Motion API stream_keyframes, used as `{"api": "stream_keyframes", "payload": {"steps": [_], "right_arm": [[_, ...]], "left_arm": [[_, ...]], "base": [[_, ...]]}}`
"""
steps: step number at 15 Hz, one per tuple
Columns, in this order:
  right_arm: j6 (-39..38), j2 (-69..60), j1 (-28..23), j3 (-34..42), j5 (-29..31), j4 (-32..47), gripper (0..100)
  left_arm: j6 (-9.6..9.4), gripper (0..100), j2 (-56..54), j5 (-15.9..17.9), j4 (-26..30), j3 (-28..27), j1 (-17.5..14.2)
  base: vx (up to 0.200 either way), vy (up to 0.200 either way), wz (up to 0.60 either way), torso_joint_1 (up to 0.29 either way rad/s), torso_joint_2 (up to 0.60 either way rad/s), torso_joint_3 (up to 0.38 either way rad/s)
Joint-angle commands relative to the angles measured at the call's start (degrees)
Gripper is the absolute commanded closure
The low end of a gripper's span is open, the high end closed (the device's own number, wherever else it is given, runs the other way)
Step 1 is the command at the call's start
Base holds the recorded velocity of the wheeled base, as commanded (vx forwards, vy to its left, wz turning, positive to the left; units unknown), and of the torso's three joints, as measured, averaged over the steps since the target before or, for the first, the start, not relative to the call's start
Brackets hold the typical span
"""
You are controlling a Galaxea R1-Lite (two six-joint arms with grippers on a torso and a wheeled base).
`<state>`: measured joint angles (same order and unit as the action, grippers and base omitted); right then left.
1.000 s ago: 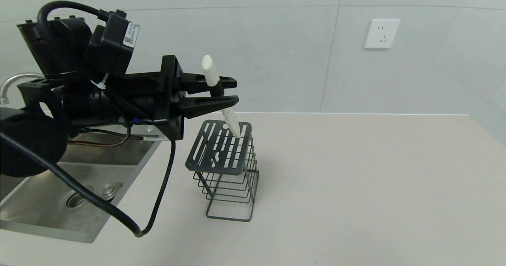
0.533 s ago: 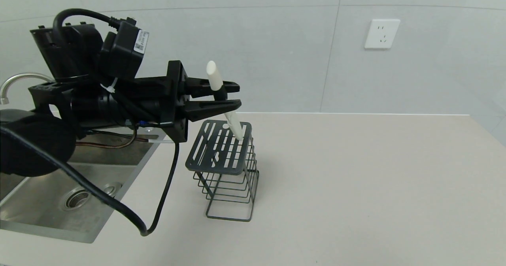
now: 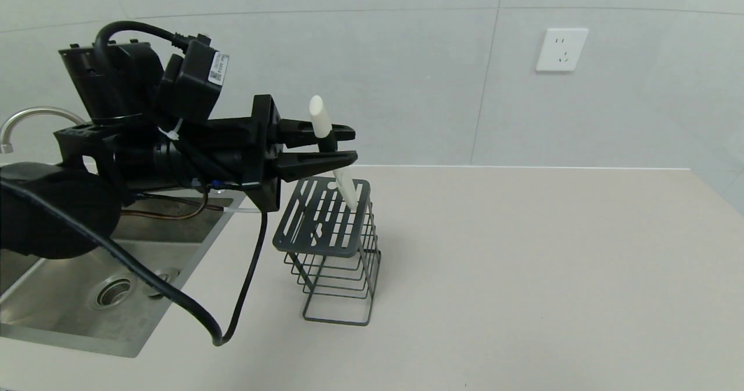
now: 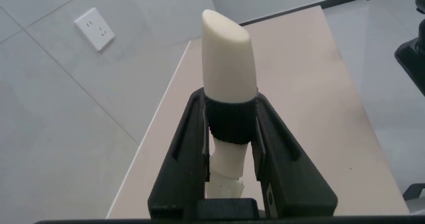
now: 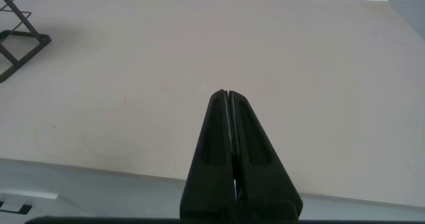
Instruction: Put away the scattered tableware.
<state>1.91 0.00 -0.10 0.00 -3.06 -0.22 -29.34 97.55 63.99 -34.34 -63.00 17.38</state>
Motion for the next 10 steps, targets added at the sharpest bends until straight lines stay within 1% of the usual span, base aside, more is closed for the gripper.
{"api": "stream_keyframes", "payload": {"steps": [1, 10], "right_arm": [[0.02, 0.09, 0.01, 0.0, -0.02, -0.04, 100], [0.02, 0.09, 0.01, 0.0, -0.02, -0.04, 100]], "left_arm": [[-0.01, 100, 0.62, 0.0, -0.02, -0.02, 0.11], [-0.1, 100, 3.35, -0.09, -0.11, 0.07, 0.46]], "base": [[0.0, 0.0, 0.0, 0.0, 0.0, 0.0], [0.0, 0.0, 0.0, 0.0, 0.0, 0.0]]}}
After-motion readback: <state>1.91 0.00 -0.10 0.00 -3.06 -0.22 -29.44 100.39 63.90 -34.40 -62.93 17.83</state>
